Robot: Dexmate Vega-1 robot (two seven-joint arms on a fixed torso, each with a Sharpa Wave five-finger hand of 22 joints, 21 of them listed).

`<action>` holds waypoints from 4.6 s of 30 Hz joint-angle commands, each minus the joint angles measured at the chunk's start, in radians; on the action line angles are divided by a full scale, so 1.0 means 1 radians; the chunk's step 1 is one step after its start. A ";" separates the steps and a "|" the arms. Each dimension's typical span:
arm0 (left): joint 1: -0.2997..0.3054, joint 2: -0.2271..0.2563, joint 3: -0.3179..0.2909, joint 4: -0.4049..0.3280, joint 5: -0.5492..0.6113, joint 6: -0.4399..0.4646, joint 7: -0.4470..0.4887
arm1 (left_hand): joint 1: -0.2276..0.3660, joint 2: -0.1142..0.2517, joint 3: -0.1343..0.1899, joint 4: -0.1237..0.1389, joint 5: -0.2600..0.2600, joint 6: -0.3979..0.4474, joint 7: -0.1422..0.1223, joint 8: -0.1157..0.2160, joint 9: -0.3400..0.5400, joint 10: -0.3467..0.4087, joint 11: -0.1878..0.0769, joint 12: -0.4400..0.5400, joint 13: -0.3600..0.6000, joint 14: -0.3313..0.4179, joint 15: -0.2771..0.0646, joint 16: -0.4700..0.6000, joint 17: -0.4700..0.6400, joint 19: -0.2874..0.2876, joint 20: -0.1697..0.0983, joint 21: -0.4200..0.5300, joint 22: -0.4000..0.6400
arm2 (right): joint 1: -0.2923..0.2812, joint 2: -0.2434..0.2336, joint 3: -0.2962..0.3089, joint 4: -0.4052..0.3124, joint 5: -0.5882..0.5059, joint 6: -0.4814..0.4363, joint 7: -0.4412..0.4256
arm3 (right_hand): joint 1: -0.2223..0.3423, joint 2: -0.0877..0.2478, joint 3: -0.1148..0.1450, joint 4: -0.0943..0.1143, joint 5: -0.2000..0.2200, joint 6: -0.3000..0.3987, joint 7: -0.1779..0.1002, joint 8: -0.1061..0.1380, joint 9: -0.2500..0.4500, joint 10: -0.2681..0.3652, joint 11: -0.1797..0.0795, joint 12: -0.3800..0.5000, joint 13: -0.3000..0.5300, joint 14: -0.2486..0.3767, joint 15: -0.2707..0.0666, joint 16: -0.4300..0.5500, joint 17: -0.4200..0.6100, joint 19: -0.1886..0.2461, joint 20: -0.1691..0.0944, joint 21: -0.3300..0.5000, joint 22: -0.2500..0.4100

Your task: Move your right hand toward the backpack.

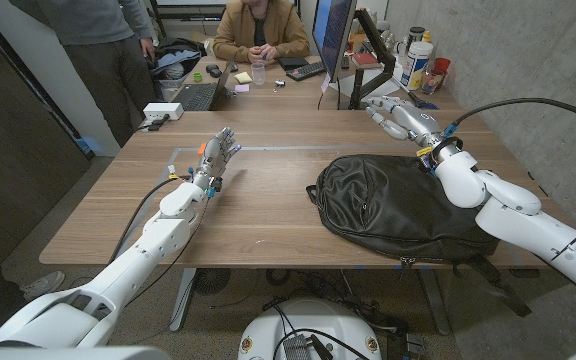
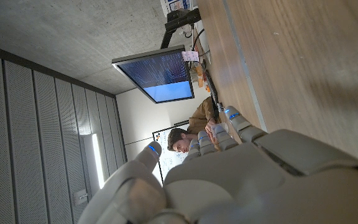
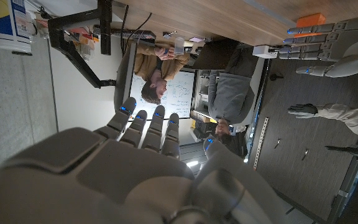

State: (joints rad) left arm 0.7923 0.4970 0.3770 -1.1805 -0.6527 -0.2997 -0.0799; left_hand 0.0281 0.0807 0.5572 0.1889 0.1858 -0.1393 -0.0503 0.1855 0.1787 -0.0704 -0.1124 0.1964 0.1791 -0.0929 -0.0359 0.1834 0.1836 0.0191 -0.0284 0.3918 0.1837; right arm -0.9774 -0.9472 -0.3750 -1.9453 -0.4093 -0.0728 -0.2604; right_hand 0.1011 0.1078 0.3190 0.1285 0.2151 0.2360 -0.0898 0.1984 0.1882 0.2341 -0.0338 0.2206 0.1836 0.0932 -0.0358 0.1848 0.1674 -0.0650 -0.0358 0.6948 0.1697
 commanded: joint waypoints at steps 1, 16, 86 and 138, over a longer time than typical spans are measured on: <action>0.001 0.003 -0.002 0.001 -0.002 0.001 -0.001 | -0.011 0.093 0.008 0.000 -0.004 0.001 -0.001 0.002 0.003 0.006 -0.004 0.002 0.005 -0.007 -0.061 0.005 0.006 0.006 -0.039 -0.001 0.004 | 0.008 0.003 -0.016 0.000 -0.023 -0.018 0.010 | 0.011 0.016 0.006 -0.005 -0.002 0.000 -0.008 -0.004 0.003 0.002 -0.007 -0.002 0.003 0.004 -0.032 -0.002 0.004 0.008 -0.052 -0.003 0.005; -0.014 -0.003 0.001 0.021 -0.001 0.001 -0.009 | -0.011 0.092 0.008 0.000 -0.004 0.001 -0.003 0.002 0.003 0.006 0.000 0.002 0.005 -0.007 -0.061 0.005 0.006 0.007 -0.038 -0.001 0.004 | 0.022 0.004 -0.033 0.011 -0.039 -0.017 0.015 | 0.018 0.012 0.009 -0.010 -0.003 -0.001 -0.024 -0.005 0.003 0.000 -0.009 -0.004 0.003 0.006 -0.033 -0.002 0.003 0.017 -0.050 -0.009 0.005; -0.045 -0.018 0.005 0.078 0.002 -0.006 -0.025 | -0.011 0.093 0.007 0.000 -0.004 -0.001 -0.002 0.002 0.003 0.006 -0.003 0.003 0.005 -0.007 -0.061 0.005 0.006 0.007 -0.037 -0.006 0.004 | 0.047 0.006 -0.101 0.038 -0.093 -0.031 0.058 | 0.034 0.007 0.016 -0.022 -0.004 0.010 -0.044 -0.002 0.003 0.001 -0.017 -0.004 0.004 0.009 -0.034 -0.004 0.003 0.025 -0.049 -0.037 0.006; 0.010 0.013 -0.010 -0.001 -0.006 0.004 0.001 | -0.012 0.092 0.006 0.000 -0.004 0.000 -0.004 0.002 0.003 0.006 -0.002 0.003 0.005 -0.008 -0.061 0.005 0.006 0.008 -0.036 -0.010 0.004 | 0.022 -0.010 -0.123 0.005 -0.139 -0.068 0.093 | 0.042 0.003 0.019 -0.029 -0.004 0.009 -0.048 -0.003 0.004 0.000 -0.021 -0.005 0.004 0.009 -0.038 -0.005 0.003 0.030 -0.051 -0.058 0.007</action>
State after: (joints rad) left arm 0.7900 0.5029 0.3709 -1.1647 -0.6562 -0.2993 -0.0849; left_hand 0.0241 0.0767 0.5573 0.1889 0.1858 -0.1393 -0.0502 0.1855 0.1787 -0.0704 -0.1123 0.1964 0.1791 -0.0929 -0.0359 0.1834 0.1836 0.0245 -0.0339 0.3843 0.1837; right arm -0.9499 -0.9527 -0.4913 -1.9313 -0.5360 -0.1331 -0.1754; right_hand 0.1288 0.1117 0.3357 0.1061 0.2111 0.2465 -0.1286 0.1984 0.1881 0.2302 -0.0482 0.2206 0.1837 0.0930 -0.0358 0.1809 0.1675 -0.0365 -0.0358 0.6425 0.1747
